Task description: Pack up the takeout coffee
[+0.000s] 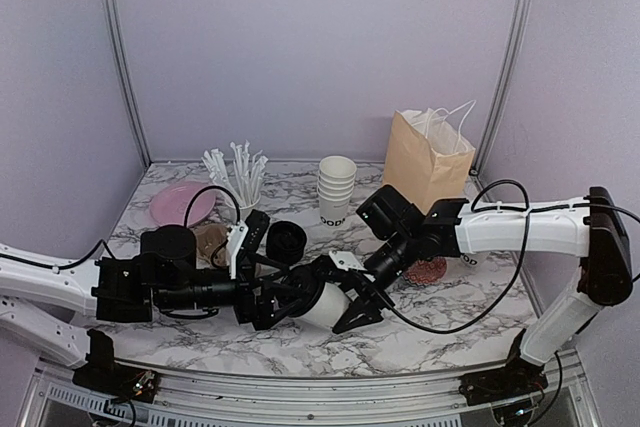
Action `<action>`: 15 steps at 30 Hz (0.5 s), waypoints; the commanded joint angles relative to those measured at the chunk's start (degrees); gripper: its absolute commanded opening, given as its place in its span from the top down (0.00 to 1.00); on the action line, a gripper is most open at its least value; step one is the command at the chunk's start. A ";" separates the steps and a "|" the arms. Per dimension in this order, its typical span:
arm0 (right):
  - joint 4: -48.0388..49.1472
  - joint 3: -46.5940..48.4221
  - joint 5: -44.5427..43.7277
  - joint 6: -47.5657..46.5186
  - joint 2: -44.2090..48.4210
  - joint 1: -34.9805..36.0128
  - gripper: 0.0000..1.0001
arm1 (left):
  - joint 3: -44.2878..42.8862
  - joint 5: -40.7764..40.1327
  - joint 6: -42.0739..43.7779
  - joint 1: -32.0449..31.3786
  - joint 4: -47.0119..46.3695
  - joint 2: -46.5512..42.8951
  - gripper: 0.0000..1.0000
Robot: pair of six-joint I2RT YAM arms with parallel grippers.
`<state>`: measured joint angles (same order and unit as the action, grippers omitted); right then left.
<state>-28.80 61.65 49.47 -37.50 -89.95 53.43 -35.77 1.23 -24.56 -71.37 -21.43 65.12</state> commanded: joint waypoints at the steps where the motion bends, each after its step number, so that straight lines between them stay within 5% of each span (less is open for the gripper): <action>1: 0.28 2.29 0.70 1.01 -0.37 -0.17 0.32 | -2.27 0.95 1.53 -0.50 0.85 0.71 0.06; 15: 1.00 2.64 -0.02 1.71 -1.21 -0.19 0.30 | -3.09 1.84 1.50 -0.52 3.19 1.71 0.22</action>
<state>-29.26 61.71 49.43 -36.67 -90.85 53.45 -36.82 1.76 -23.55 -71.53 -20.82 66.37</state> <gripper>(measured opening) 0.697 0.788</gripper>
